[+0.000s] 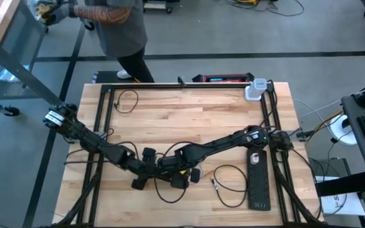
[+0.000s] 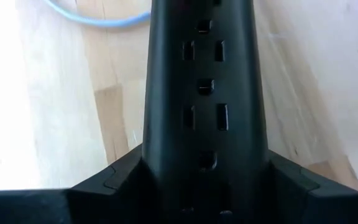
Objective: Insert USB
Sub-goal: Insert the red charger adapter into the left black outlet extension
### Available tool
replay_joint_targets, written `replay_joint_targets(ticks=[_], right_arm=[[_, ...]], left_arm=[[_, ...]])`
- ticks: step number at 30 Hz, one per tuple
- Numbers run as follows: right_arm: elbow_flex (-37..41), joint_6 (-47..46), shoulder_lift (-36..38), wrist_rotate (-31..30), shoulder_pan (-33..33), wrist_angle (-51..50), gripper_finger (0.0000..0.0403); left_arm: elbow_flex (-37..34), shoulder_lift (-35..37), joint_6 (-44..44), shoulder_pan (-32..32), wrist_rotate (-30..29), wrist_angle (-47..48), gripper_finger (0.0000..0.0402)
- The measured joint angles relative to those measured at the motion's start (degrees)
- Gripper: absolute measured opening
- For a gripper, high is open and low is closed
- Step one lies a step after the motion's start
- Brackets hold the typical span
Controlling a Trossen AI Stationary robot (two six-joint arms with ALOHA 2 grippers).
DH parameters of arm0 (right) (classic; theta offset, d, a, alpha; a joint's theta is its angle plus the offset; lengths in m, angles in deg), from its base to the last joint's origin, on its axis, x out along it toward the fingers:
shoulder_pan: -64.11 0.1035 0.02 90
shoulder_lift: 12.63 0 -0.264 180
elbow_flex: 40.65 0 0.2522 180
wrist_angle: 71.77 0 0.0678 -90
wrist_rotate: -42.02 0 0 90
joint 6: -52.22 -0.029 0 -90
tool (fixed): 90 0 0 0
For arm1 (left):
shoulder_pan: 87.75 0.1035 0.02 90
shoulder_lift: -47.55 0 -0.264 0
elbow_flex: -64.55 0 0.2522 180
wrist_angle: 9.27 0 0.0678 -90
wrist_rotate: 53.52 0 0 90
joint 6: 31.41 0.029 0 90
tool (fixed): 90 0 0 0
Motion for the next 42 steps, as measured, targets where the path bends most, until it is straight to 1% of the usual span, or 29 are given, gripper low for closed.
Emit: replay_joint_targets(ticks=[4, 7, 11, 14, 17, 22, 28, 30, 33, 35, 39, 42], right_arm=[[0.5, -1.7, 0.0, -0.4, 0.0, -0.2, 0.0135], [0.7, -4.5, -0.1, -1.9, 0.1, -0.3, 0.0135], [0.7, -6.7, -0.1, -3.3, -0.1, -1.5, 0.0134], [0.8, -5.7, -0.1, -1.8, -0.2, -1.5, 0.0134], [1.0, -5.0, -0.1, -0.7, -0.3, -1.6, 0.0134], [1.0, -5.1, -0.1, -0.5, 0.0, -2.1, 0.0134], [1.0, -6.0, -0.1, 0.0, 0.5, -2.5, 0.0134], [1.0, -7.0, -0.1, 0.3, 0.7, -2.7, 0.0134], [1.1, -8.9, -0.1, 0.8, 0.9, -2.3, 0.0135], [1.1, -9.2, -0.1, 1.0, 1.0, -2.4, 0.0150], [1.3, -11.1, 0.0, 0.2, 1.4, -1.8, 0.0191], [1.3, -11.7, 1.2, -1.1, 1.8, -1.8, 0.0203]], left_arm=[[0.4, 0.0, 1.3, 0.3, 0.5, -0.7, 0.0235], [0.6, 0.0, -0.8, 1.1, 1.2, -0.3, 0.0249], [-1.2, 0.0, -4.1, 3.0, 2.6, -4.2, 0.0244], [-1.8, 0.0, -3.1, 3.1, 2.5, -5.4, 0.0231], [-1.8, -0.1, -2.3, 3.2, 2.4, -5.7, 0.0226], [-1.8, -0.2, -1.7, 3.5, 1.8, -6.6, 0.0245], [-1.9, -1.3, 2.9, 3.5, 1.1, -8.9, 0.0261], [-1.9, -2.6, 3.5, 3.5, 1.1, -10.7, 0.0255], [-1.9, -4.9, 3.6, 3.5, 1.0, -12.0, 0.0221], [-2.1, -6.4, 3.6, 3.5, 0.8, -13.8, 0.0215], [-2.7, -7.5, 4.0, 3.5, 0.5, -13.9, 0.0215], [-2.8, -7.6, 3.8, 3.5, 0.5, -13.7, 0.0215]])
